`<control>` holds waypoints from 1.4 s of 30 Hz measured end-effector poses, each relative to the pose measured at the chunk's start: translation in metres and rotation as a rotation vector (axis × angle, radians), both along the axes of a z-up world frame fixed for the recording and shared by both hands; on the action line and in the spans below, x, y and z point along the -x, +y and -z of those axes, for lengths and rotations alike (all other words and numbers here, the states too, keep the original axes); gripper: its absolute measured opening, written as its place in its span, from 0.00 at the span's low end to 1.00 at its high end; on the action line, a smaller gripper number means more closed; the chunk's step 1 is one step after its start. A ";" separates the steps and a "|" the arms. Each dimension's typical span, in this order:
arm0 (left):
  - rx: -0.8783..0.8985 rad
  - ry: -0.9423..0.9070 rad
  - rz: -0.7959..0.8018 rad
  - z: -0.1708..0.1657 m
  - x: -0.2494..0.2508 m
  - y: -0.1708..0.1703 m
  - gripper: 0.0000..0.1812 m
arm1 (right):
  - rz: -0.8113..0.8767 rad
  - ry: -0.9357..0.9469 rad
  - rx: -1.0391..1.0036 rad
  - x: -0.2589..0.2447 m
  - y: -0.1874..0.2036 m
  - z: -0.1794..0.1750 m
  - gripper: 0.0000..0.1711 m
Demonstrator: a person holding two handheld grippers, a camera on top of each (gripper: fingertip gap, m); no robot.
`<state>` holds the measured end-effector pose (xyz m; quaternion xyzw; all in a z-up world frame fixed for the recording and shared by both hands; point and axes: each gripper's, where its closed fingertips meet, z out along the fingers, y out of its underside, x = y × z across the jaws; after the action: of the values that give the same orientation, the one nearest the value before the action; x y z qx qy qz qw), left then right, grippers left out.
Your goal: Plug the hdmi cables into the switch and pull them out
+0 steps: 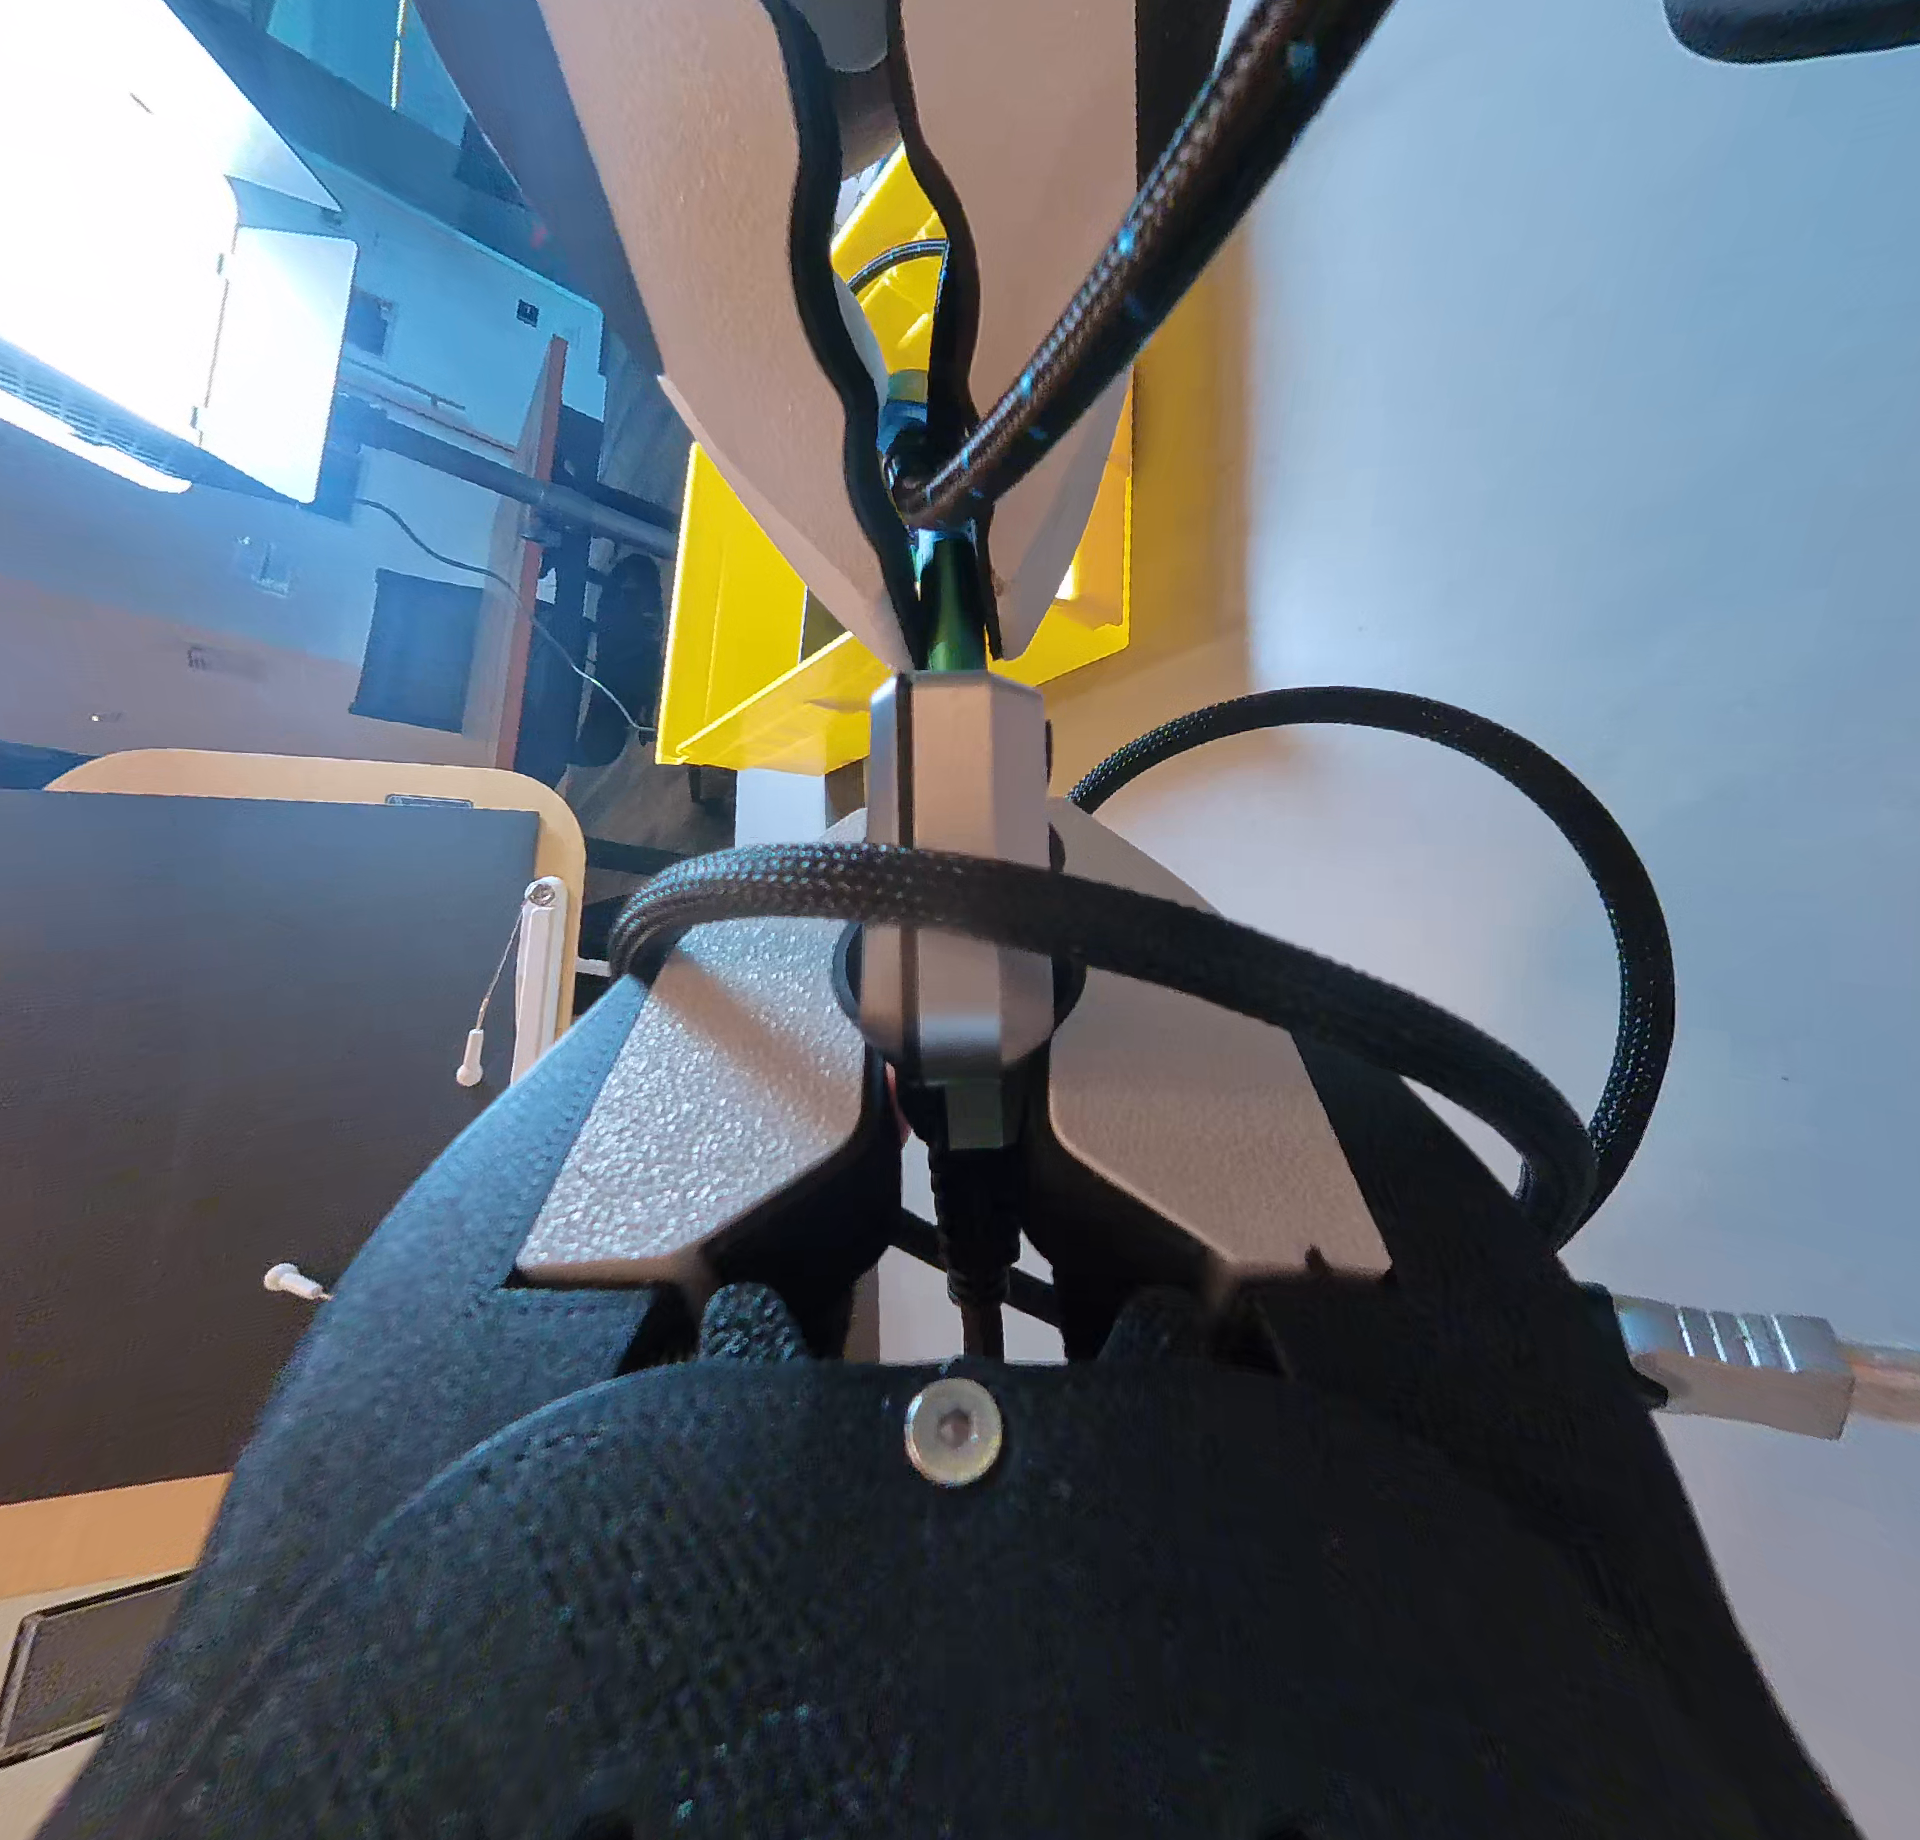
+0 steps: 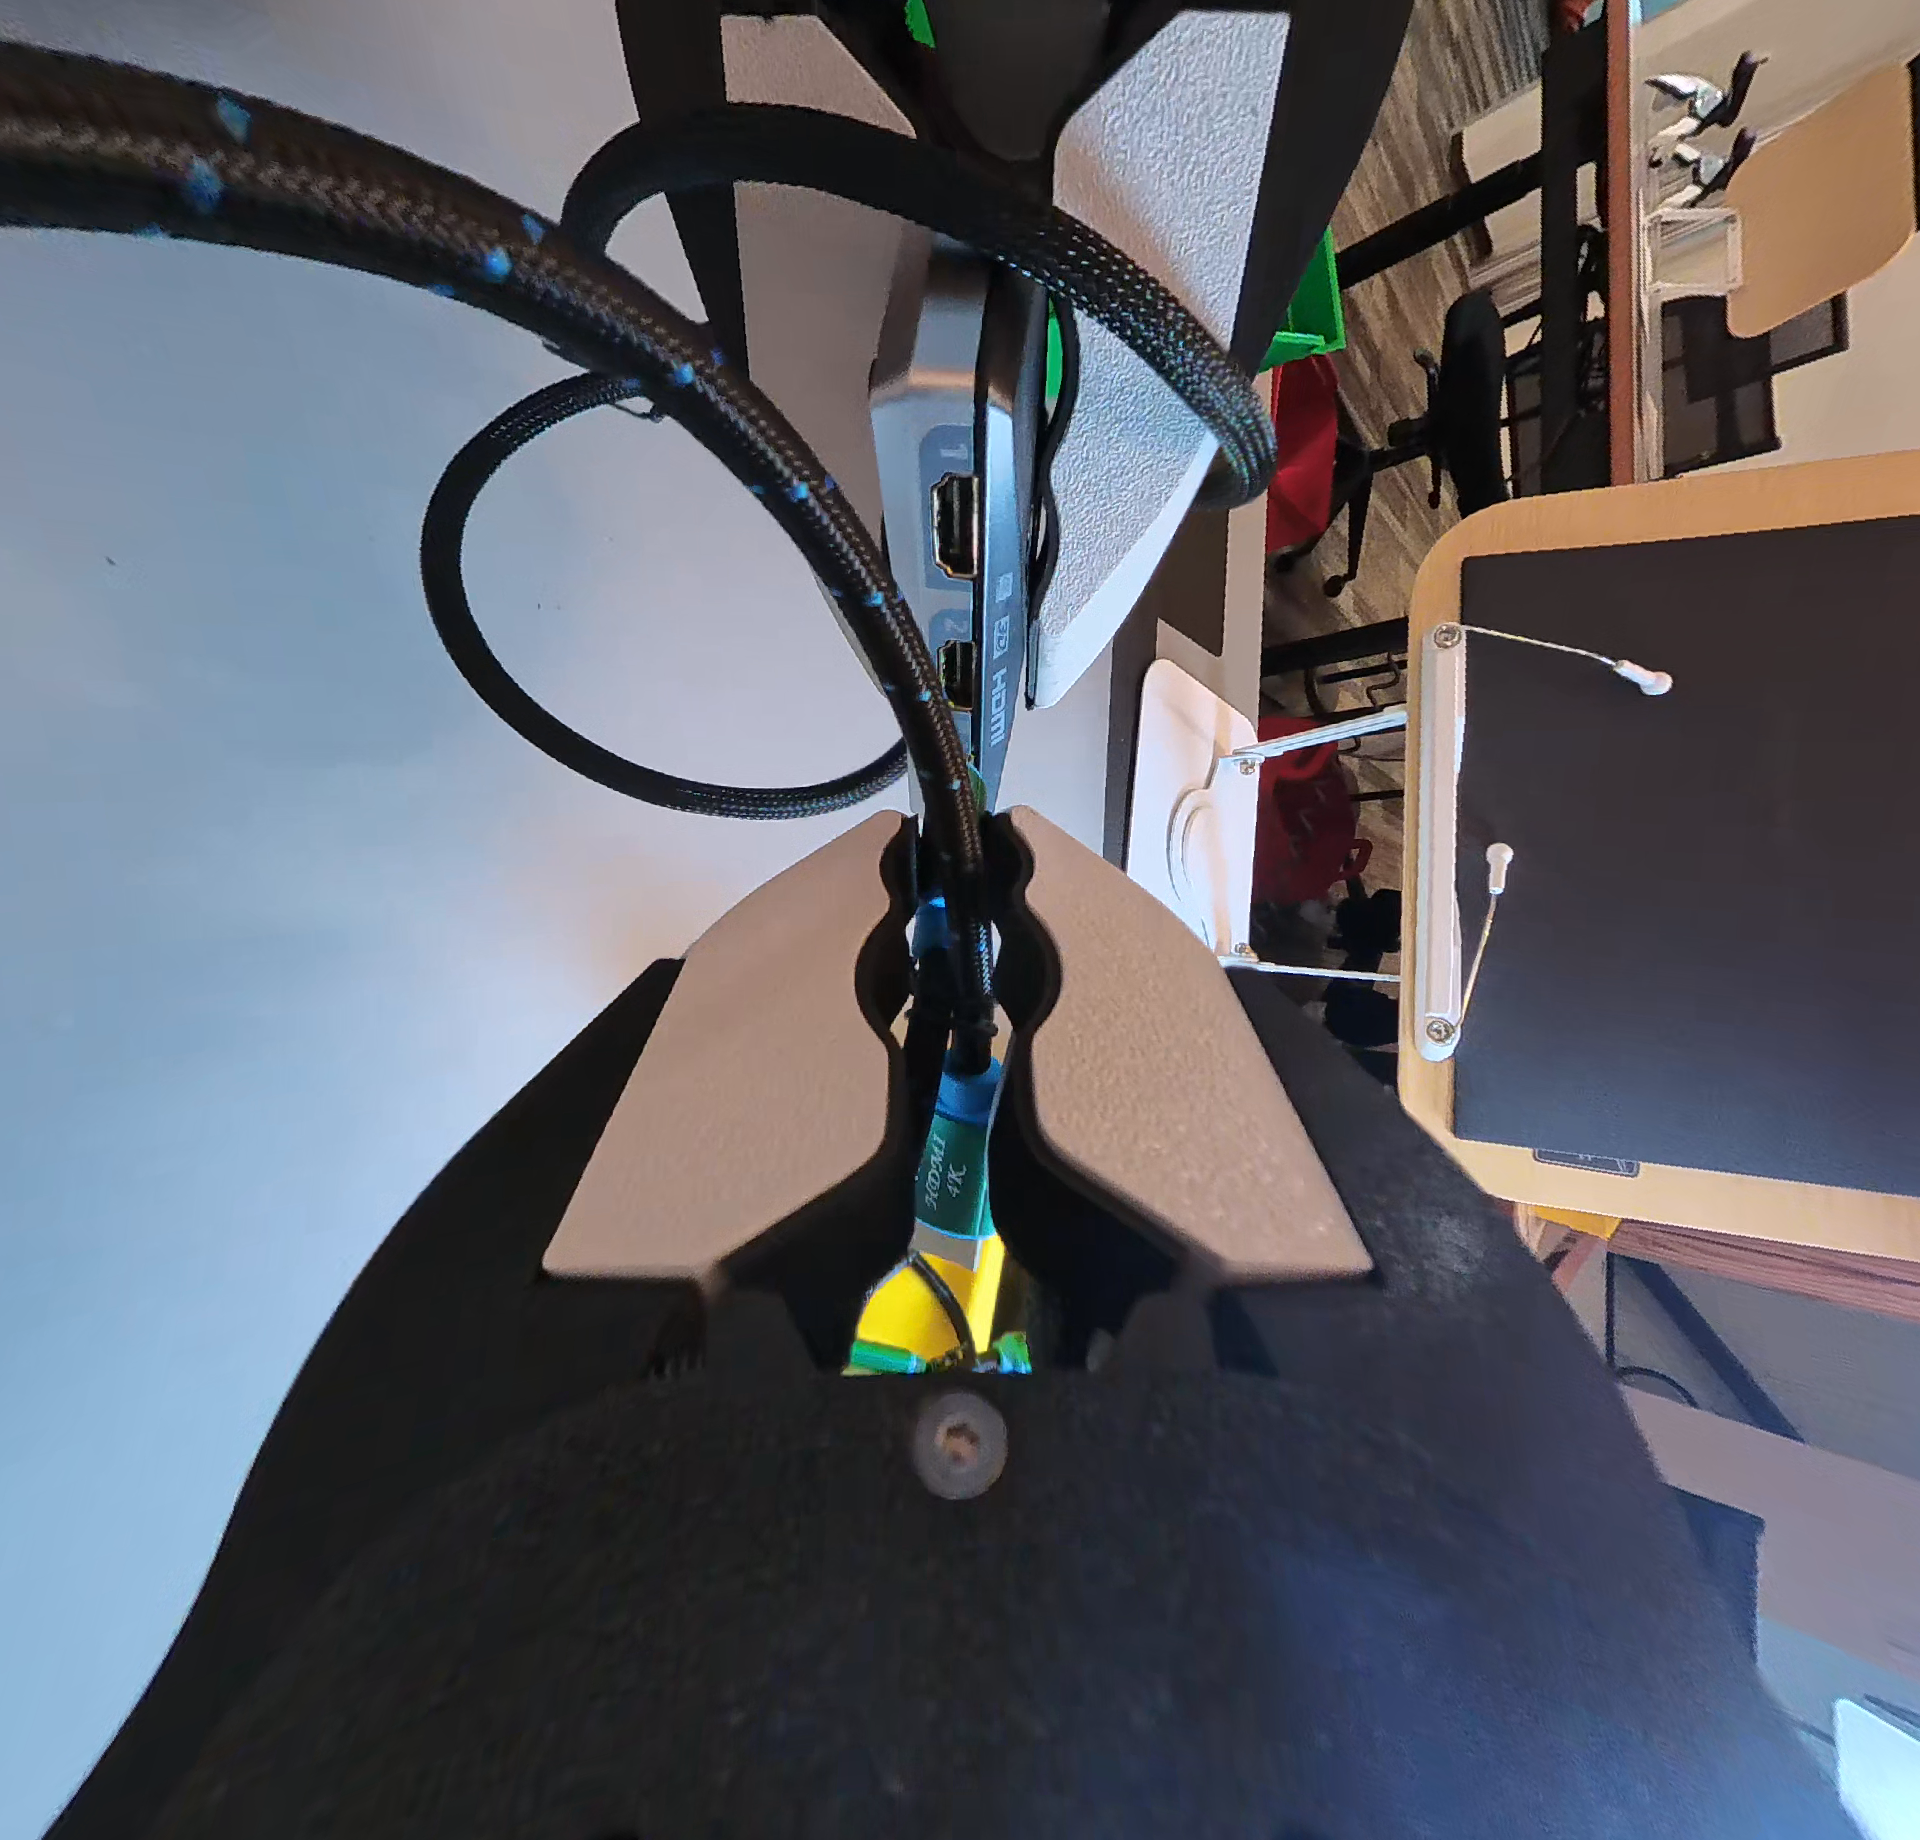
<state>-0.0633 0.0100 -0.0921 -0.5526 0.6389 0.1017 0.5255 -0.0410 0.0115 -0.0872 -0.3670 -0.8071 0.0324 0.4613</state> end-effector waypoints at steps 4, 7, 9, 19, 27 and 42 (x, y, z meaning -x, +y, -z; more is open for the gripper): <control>0.084 0.117 -0.293 0.032 0.094 0.031 0.14 | 0.151 0.093 -0.052 -0.048 0.027 -0.043 0.07; 0.010 -0.081 -0.219 -0.019 0.073 0.022 0.13 | 0.167 0.250 -0.046 -0.052 0.032 -0.077 0.07; -0.046 -0.117 -0.196 -0.045 0.061 0.016 0.13 | 0.261 0.285 -0.029 -0.060 0.057 -0.080 0.07; -0.108 -0.351 -0.039 -0.097 0.041 -0.022 0.13 | 1.056 0.085 0.051 -0.161 0.223 0.041 0.20; -0.056 -0.511 0.082 -0.115 0.029 -0.039 0.13 | 0.700 0.490 0.426 -0.116 0.165 -0.038 0.29; 0.086 -0.857 0.426 -0.161 0.005 -0.092 0.13 | -0.042 -0.103 0.868 0.063 -0.056 0.093 0.24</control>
<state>-0.0679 -0.0823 0.0685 -0.4227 0.4672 -0.2718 0.7274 -0.1035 -0.0440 -0.1805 -0.5117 -0.7478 0.3596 0.2227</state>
